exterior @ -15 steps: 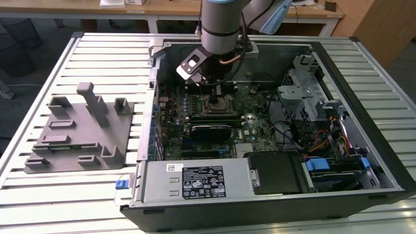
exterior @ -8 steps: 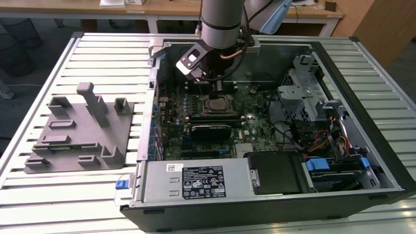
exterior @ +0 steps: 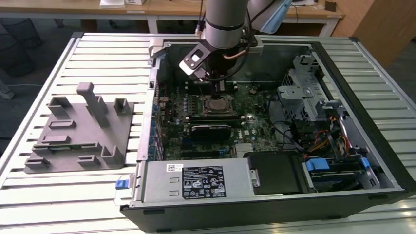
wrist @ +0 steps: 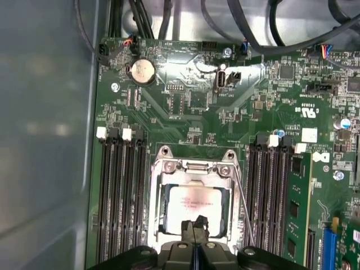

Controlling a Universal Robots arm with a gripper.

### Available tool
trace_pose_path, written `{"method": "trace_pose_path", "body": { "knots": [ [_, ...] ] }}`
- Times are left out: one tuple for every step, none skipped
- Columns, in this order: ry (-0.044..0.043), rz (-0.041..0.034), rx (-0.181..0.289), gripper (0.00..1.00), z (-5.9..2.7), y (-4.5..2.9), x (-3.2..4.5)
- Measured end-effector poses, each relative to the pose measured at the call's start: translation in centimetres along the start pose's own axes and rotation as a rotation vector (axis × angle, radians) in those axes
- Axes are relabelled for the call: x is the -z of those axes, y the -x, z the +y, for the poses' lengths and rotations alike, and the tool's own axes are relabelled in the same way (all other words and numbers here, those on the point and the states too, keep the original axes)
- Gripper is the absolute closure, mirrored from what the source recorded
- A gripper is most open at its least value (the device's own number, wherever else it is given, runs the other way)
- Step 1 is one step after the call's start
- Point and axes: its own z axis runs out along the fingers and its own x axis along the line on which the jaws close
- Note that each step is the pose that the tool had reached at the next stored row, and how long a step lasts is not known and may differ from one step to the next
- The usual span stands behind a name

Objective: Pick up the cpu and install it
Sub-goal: 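Close the cpu cover, then install the first cpu locking lever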

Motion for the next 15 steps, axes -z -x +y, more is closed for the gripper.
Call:
{"method": "trace_pose_path", "body": {
  "knots": [
    [-0.0001,0.0,0.0,0.89,0.07,0.0,0.0],
    [-0.0003,-0.0001,0.0,0.89,0.13,0.01,0.0],
    [-0.0003,-0.0002,0.0,0.89,0.17,0.01,0.0],
    [-0.0003,-0.0001,0.001,0.89,0.21,0.01,-0.01],
    [-0.0004,-0.0001,0.001,0.89,0.27,0.01,-0.01],
    [-0.0004,-0.0002,0.001,0.89,0.33,0.01,-0.01],
    [-0.0004,-0.0001,0.001,0.89,0.37,0.02,-0.01],
    [-0.0004,-0.0002,0.001,0.89,0.45,0.02,-0.01],
    [-0.0004,-0.0001,0.001,0.89,0.51,0.02,-0.01],
    [-0.0004,-0.0001,0.001,0.89,0.52,0.02,-0.01],
    [-0.0003,-0.0001,0.001,0.89,0.52,0.02,-0.01],
    [-0.0003,-0.0001,0.001,0.89,0.52,0.02,-0.01],
    [-0.0004,-0.0001,0.001,0.89,0.53,0.02,-0.01],
    [-0.0004,-0.0001,0.001,0.89,0.53,0.02,0.0],
    [-0.0003,-0.0001,0.001,0.89,0.53,0.02,0.0]
  ]
}}
